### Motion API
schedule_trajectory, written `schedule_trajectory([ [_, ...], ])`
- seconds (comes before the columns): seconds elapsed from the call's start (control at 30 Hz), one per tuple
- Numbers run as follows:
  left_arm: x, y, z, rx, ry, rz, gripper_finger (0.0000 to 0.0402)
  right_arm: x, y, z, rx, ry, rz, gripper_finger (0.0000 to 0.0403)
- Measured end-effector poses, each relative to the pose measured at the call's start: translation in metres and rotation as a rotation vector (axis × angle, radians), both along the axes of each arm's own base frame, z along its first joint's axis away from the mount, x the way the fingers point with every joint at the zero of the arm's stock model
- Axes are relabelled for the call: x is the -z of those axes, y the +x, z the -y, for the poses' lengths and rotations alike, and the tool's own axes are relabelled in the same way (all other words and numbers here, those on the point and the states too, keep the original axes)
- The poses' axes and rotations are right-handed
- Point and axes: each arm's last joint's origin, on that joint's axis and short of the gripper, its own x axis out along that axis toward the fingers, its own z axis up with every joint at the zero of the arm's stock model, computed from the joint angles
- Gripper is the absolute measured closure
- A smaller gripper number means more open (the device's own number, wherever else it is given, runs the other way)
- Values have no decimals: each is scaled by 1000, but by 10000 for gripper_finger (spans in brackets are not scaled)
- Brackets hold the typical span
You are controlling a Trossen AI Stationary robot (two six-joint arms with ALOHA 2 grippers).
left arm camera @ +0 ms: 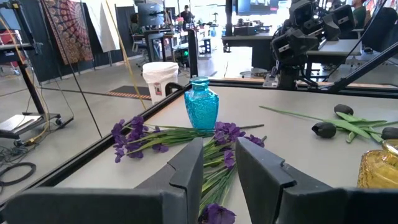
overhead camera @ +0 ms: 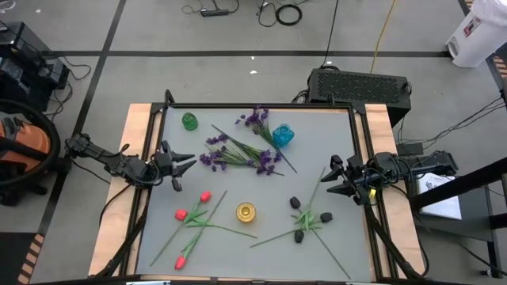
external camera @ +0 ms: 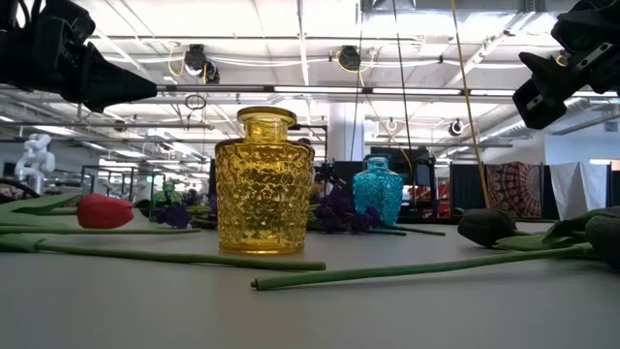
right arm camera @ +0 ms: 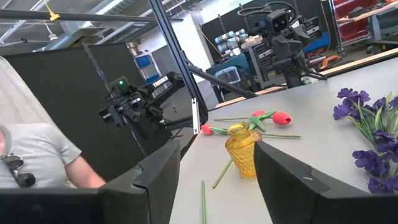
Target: Sort flowers into vase by color
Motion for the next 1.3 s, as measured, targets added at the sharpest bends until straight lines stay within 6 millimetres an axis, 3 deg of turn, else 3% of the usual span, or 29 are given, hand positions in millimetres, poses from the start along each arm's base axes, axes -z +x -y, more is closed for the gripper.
schedule_trajectory([
  [1.1, 0, 0, 0, 0, 0, 0, 299, -1, 0, 0, -3, 101, -25, 206],
  [1.3, 0, 0, 0, 0, 0, 0, 299, -1, 1, 4, 133, 136, -23, 206],
])
